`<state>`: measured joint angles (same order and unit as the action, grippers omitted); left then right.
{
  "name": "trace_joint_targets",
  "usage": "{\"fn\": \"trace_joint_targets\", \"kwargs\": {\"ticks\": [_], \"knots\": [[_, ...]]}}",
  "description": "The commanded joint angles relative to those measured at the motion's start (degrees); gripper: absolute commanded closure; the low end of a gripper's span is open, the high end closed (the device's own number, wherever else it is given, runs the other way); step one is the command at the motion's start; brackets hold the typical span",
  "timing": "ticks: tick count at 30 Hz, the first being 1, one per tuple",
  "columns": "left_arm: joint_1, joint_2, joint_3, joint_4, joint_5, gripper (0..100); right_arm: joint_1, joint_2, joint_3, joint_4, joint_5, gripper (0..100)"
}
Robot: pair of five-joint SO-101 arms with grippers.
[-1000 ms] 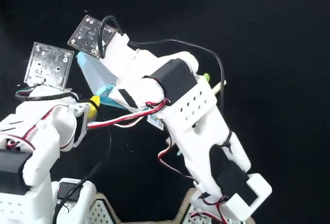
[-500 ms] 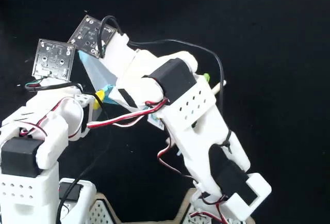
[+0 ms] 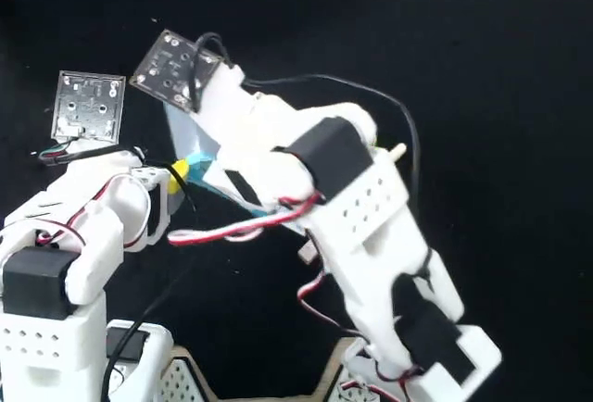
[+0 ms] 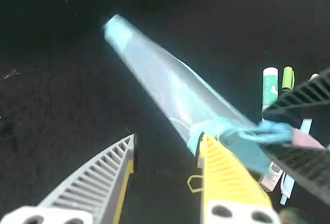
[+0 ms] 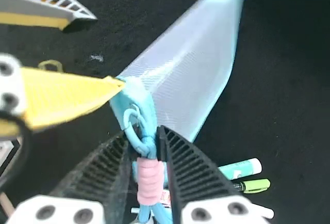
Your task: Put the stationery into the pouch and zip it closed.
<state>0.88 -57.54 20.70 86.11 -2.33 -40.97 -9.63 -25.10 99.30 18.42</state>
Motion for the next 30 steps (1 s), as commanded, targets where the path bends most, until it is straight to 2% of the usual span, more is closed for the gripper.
{"fn": "trace_joint_targets", "kwargs": {"ticks": [1, 5, 11, 16, 21, 27, 30], "knots": [[0.3, 0.3, -1.6, -0.6, 0.7, 78, 1.3, -5.6, 2.4, 0.3, 0.0, 98.8], [0.4, 0.3, -2.1, -0.6, 1.0, 78, 1.3, -6.0, 7.9, -3.3, 0.0, 98.8], [0.6, 0.3, -2.2, -0.4, 3.4, 77, 1.4, -6.0, 8.5, -5.3, 0.1, 98.8], [0.6, 0.3, -1.7, -0.9, -0.1, 78, 1.4, -6.0, 8.6, -5.1, 0.3, 98.8], [0.7, 0.3, -2.2, -1.9, -0.1, 77, 1.4, -6.0, 8.5, -5.3, 0.4, 98.8], [7.1, -4.4, -1.0, -0.5, 0.3, 77, 1.4, -6.0, 8.5, -5.2, 0.4, 98.8], [8.3, -7.5, 2.9, -4.6, -0.1, 77, 1.4, -6.0, 8.5, -5.1, 0.4, 98.8]]}}
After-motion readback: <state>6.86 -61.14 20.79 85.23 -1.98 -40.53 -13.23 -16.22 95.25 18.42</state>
